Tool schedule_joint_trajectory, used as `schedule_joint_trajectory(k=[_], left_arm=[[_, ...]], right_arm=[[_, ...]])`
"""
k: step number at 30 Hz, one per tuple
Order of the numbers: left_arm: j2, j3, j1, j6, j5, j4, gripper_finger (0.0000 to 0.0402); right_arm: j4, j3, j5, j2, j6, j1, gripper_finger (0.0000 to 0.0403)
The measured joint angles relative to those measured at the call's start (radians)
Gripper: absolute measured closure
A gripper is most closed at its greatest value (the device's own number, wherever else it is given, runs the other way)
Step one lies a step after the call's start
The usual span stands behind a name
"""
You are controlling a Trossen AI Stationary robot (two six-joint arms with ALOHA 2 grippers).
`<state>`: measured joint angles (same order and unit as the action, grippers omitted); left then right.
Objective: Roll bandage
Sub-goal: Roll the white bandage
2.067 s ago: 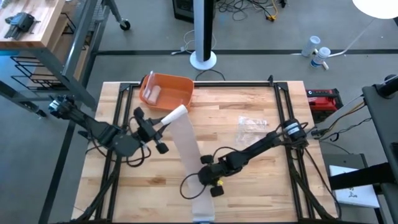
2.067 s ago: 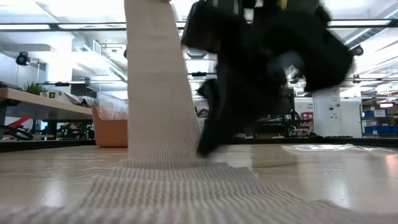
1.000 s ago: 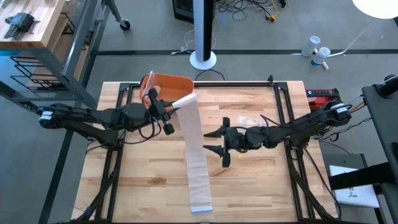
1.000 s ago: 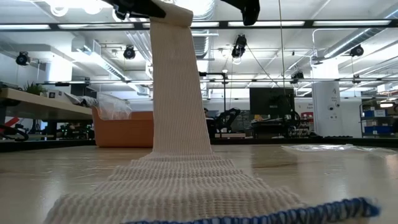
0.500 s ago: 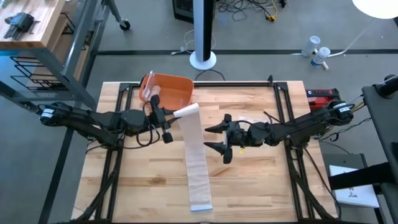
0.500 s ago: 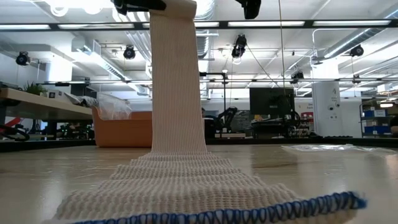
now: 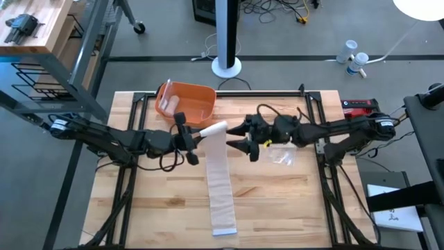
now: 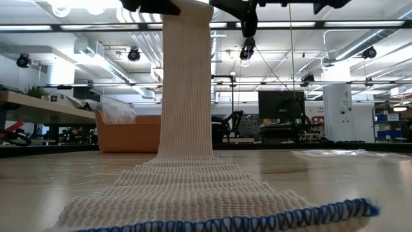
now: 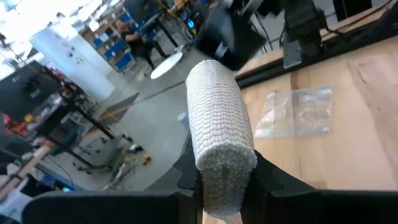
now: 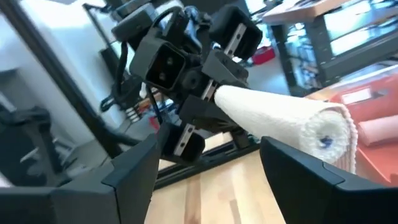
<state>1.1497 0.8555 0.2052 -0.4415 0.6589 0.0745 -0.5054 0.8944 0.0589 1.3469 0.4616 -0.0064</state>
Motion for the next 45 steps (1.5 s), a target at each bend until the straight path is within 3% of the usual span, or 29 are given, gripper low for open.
schedule_joint_trajectory(k=[4, 16, 29, 32, 36, 45], left_arm=[[0.005, 0.0, 0.009, -0.096, -0.003, 0.056, 0.0349], [-0.005, 0.0, 0.007, -0.388, -0.017, 0.059, 0.0349], [0.001, 0.0, 0.015, -0.587, -0.034, 0.029, 0.0349], [0.004, -0.005, 0.022, -0.642, -0.05, 0.038, 0.0349], [0.004, -0.011, 0.024, -0.685, -0.051, 0.036, 0.035], [0.011, -0.012, 0.022, -0.754, 0.062, 0.042, 0.035]], right_arm=[[0.007, -0.001, 0.102, -0.027, -0.057, -0.06, 0.0119], [0.251, -0.014, 0.097, -0.201, -0.237, -0.064, 0.0112], [0.22, -0.036, 0.091, -0.151, -0.279, -0.013, 0.0135], [0.202, -0.036, 0.015, -0.152, -0.326, -0.013, 0.0129], [0.192, -0.036, -0.007, -0.152, -0.35, -0.014, 0.0117], [0.144, -0.038, 0.02, -0.103, -0.324, -0.025, 0.0119]])
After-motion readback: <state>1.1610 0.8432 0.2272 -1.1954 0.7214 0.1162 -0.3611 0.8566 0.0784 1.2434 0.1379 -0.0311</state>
